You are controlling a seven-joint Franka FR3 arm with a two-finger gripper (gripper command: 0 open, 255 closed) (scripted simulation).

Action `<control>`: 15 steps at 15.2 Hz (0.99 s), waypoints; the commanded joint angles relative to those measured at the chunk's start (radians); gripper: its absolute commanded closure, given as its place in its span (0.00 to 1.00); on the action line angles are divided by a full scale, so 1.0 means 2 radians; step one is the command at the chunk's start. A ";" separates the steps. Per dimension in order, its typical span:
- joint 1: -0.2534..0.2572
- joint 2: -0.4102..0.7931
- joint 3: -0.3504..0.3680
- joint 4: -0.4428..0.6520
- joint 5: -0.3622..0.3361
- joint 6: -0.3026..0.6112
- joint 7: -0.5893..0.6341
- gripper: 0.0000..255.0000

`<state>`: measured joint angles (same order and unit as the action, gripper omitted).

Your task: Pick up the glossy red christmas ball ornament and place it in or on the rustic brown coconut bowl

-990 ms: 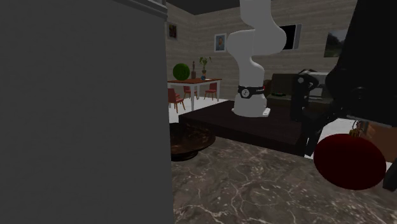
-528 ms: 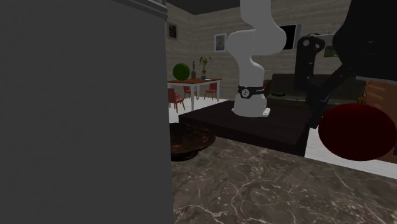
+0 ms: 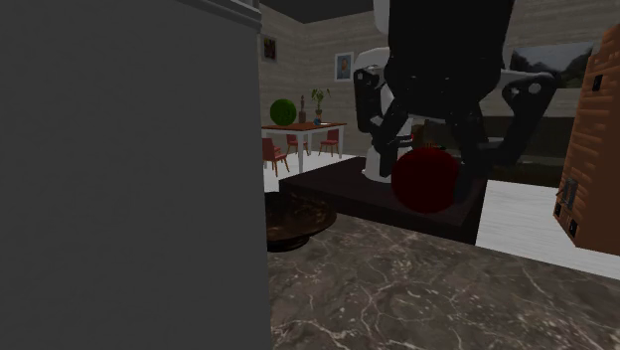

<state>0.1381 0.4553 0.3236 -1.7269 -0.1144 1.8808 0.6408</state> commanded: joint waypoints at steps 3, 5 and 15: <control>-0.033 -0.039 -0.010 -0.058 0.003 0.021 -0.040 1.00; -0.049 -0.055 -0.016 -0.083 0.004 0.031 -0.060 1.00; -0.122 -0.113 -0.058 -0.169 -0.004 0.067 -0.165 1.00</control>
<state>-0.0877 0.2461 0.2191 -2.0465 -0.1202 2.0105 0.3391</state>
